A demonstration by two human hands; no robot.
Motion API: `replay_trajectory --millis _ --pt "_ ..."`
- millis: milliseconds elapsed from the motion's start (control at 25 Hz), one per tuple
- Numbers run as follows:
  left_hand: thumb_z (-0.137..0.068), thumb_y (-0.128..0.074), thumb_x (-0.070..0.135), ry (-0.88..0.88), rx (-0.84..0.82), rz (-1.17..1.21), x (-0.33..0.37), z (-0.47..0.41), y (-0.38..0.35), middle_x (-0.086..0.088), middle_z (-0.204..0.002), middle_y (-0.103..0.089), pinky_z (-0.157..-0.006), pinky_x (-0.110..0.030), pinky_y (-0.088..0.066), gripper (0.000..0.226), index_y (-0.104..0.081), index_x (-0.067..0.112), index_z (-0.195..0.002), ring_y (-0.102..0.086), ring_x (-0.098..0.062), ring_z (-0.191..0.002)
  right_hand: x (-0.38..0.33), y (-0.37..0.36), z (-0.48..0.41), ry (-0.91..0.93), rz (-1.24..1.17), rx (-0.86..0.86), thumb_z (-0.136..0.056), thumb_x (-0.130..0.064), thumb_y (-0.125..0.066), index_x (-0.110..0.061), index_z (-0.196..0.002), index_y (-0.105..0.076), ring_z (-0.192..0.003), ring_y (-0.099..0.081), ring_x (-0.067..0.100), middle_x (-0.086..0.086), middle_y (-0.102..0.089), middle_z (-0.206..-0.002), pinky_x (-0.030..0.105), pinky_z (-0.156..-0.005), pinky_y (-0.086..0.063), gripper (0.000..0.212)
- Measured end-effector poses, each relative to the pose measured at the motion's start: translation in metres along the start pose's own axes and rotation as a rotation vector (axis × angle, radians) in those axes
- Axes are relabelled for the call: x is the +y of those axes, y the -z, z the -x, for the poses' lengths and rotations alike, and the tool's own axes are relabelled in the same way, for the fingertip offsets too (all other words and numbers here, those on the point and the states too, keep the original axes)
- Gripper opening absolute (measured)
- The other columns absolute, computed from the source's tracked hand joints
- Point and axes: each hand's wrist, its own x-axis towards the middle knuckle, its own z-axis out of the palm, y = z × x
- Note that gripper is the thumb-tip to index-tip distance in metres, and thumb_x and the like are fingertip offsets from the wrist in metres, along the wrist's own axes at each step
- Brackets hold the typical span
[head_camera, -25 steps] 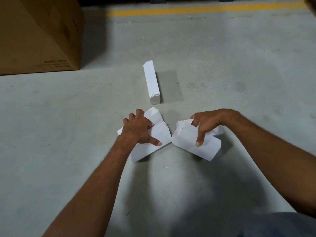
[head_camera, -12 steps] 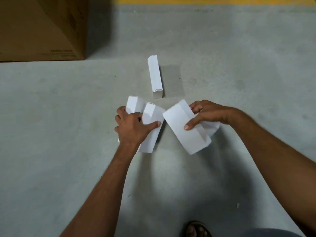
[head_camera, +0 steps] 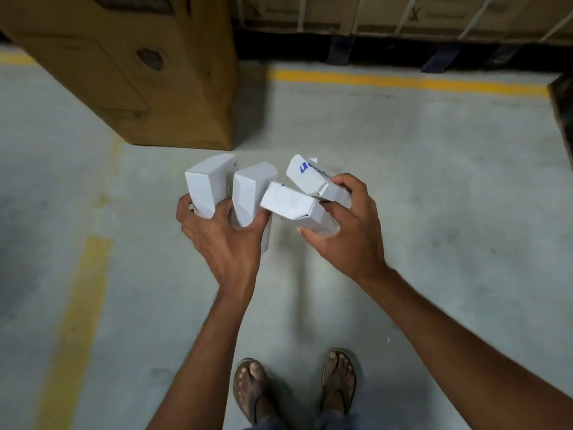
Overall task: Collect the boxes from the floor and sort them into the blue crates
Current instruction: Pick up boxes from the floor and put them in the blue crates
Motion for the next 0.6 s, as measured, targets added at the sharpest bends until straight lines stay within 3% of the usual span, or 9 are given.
replay_trajectory --millis 40,80,240,320,480,600 --pt "-0.067 -0.083 0.07 0.027 0.03 0.031 0.018 -0.003 0.031 0.019 -0.141 -0.027 -0.096 0.005 -0.027 0.09 -0.063 0.012 -0.132 -0.024 0.017 -0.127 -0.03 0.02 -0.011 0.02 -0.009 0.038 -0.071 -0.033 -0.088 -0.01 -0.1 -0.078 -0.119 -0.063 0.033 0.019 -0.058 -0.134 0.048 -0.091 -0.053 0.039" --pt "-0.068 -0.083 0.068 0.027 0.062 0.052 0.038 -0.002 0.069 0.021 -0.14 -0.027 -0.098 0.006 -0.026 0.093 -0.059 0.01 -0.136 -0.023 0.02 -0.126 -0.063 0.043 -0.022 0.04 -0.007 0.068 -0.072 -0.031 -0.087 -0.01 -0.099 -0.078 -0.121 -0.063 0.034 0.02 -0.058 -0.134 0.047 -0.091 -0.054 0.035" --pt "-0.073 -0.087 0.05 -0.048 0.17 0.102 0.107 0.011 0.214 -0.002 -0.149 -0.03 -0.111 -0.028 -0.041 0.058 -0.07 0.017 -0.117 -0.036 -0.022 -0.137 -0.185 0.12 -0.057 0.17 -0.064 0.119 -0.077 -0.031 -0.086 -0.012 -0.104 -0.079 -0.127 -0.059 0.035 0.02 -0.057 -0.136 0.048 -0.096 -0.054 0.034" --pt "-0.073 -0.09 0.046 -0.008 0.222 0.106 0.13 0.019 0.291 0.0 -0.149 -0.027 -0.113 -0.036 -0.044 0.055 -0.071 0.016 -0.115 -0.035 -0.023 -0.139 -0.253 0.155 -0.067 0.198 -0.143 0.089 -0.075 -0.032 -0.087 -0.011 -0.102 -0.079 -0.128 -0.059 0.033 0.018 -0.055 -0.137 0.047 -0.096 -0.055 0.036" --pt "-0.068 -0.094 0.045 0.032 0.384 0.194 0.153 0.035 0.426 0.001 -0.148 -0.024 -0.115 -0.029 -0.041 0.058 -0.074 0.014 -0.113 -0.034 -0.019 -0.141 -0.384 0.209 -0.069 0.161 -0.366 -0.022 -0.068 -0.041 -0.093 -0.013 -0.101 -0.076 -0.127 -0.054 0.022 0.009 -0.048 -0.141 0.038 -0.096 -0.057 0.046" --pt "-0.067 -0.095 0.046 0.024 0.527 0.195 0.152 0.047 0.515 -0.005 -0.149 -0.025 -0.116 -0.032 -0.04 0.059 -0.074 0.016 -0.113 -0.033 -0.022 -0.142 -0.478 0.233 -0.059 0.159 -0.491 -0.073 -0.069 -0.049 -0.091 -0.017 -0.108 -0.072 -0.13 -0.051 0.012 0.004 -0.044 -0.143 0.034 -0.094 -0.059 0.053"
